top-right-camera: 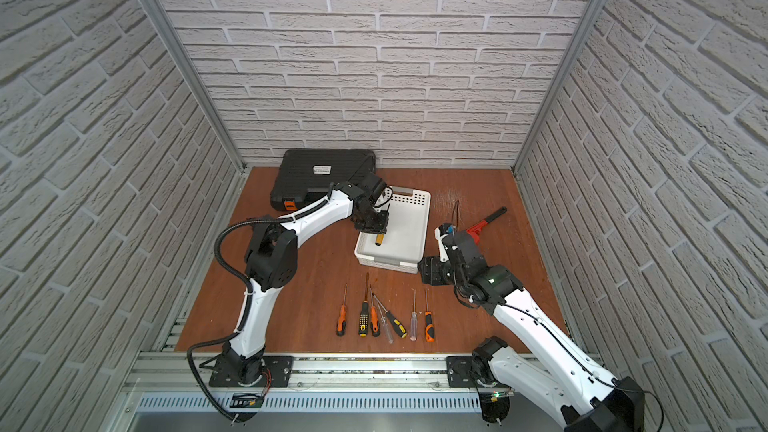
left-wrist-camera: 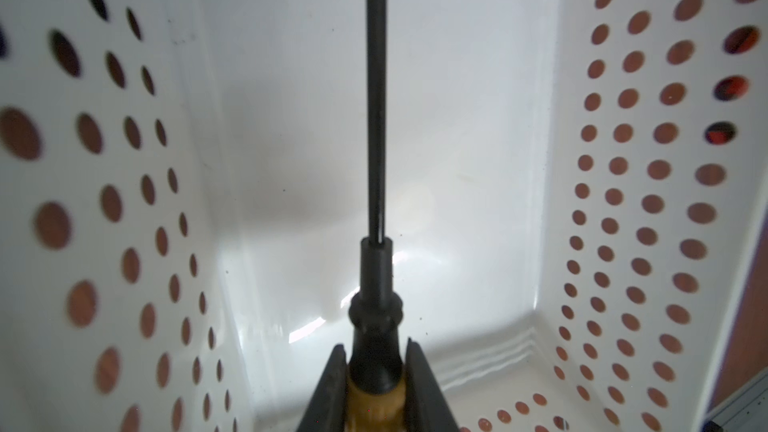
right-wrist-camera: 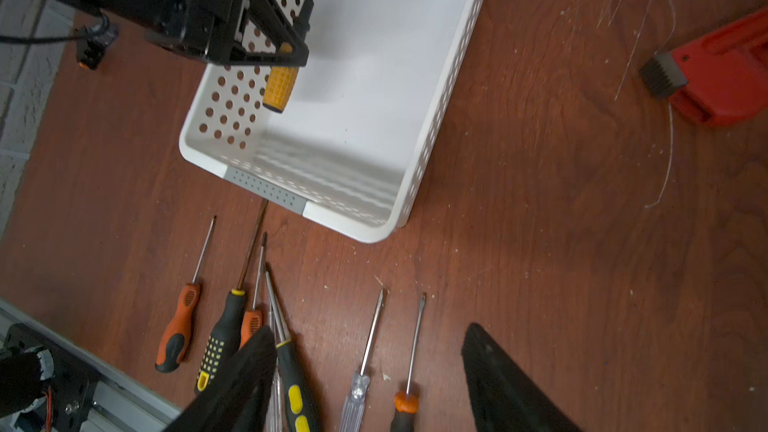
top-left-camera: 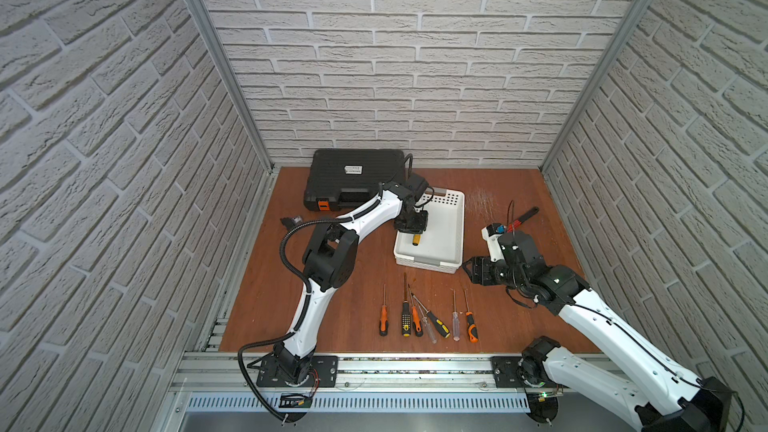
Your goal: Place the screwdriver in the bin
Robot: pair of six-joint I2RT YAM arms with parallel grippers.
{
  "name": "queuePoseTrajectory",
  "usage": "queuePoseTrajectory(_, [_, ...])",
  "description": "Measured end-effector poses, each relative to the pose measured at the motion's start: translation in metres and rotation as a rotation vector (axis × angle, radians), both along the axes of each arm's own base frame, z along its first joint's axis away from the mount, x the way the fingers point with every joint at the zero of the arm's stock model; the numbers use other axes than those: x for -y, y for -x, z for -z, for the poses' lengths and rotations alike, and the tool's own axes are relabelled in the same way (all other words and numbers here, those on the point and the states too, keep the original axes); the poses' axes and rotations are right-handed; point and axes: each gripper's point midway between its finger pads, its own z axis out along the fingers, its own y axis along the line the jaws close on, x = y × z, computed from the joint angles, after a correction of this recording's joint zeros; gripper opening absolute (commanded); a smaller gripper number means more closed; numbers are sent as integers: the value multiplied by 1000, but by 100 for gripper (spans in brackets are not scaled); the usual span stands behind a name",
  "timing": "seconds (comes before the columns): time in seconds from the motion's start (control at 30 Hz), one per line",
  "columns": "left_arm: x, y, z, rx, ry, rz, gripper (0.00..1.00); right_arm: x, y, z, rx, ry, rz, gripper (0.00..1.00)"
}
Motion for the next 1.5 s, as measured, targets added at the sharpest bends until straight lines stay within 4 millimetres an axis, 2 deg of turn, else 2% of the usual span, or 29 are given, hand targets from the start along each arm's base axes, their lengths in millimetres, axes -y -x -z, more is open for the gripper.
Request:
queuePoseTrajectory(0.13, [-4, 2, 19, -30, -25, -27, 1, -4, 16, 16, -63, 29, -22, 72])
queuePoseTrajectory(0.27, [-8, 5, 27, -46, -41, -47, 2, -6, 31, 28, -117, 58, -35, 70])
queuePoseTrajectory(0.37, [-8, 3, 28, -39, -45, -59, 9, -8, 41, 36, -148, 76, -44, 70])
queuePoseTrajectory(0.5, [-7, 3, 28, -31, -43, -67, 25, -10, 56, 51, -203, 101, -62, 70])
queuePoseTrajectory(0.7, [-4, 2, 25, -13, -32, -74, 44, -11, 68, 63, -249, 126, -69, 69])
queuePoseTrajectory(0.83, [0, 4, 20, 3, -27, -68, 45, -9, 72, 67, -267, 132, -61, 65])
queuePoseTrajectory(0.93, [0, 8, 9, 21, -14, -65, 45, -9, 75, 69, -278, 138, -60, 62])
queuePoseTrajectory(1.03, [-4, 11, -16, 63, 15, -65, 46, -8, 79, 71, -287, 149, -61, 59])
queuePoseTrajectory(1.1, [-8, 14, -41, 109, 40, -70, 46, -8, 83, 74, -297, 157, -62, 55])
queuePoseTrajectory(1.2, [-20, 20, -82, 194, 77, -78, 46, -3, 91, 84, -333, 178, -54, 54])
queuePoseTrajectory(1.3, [-36, 28, -110, 267, 90, -92, 48, -1, 96, 91, -358, 201, -55, 54])
queuePoseTrajectory(1.4, [-56, 39, -119, 308, 78, -113, 48, -1, 98, 97, -383, 222, -53, 52])
queuePoseTrajectory(1.5, [-78, 48, -115, 315, 45, -141, 48, -1, 100, 109, -414, 241, -50, 50])
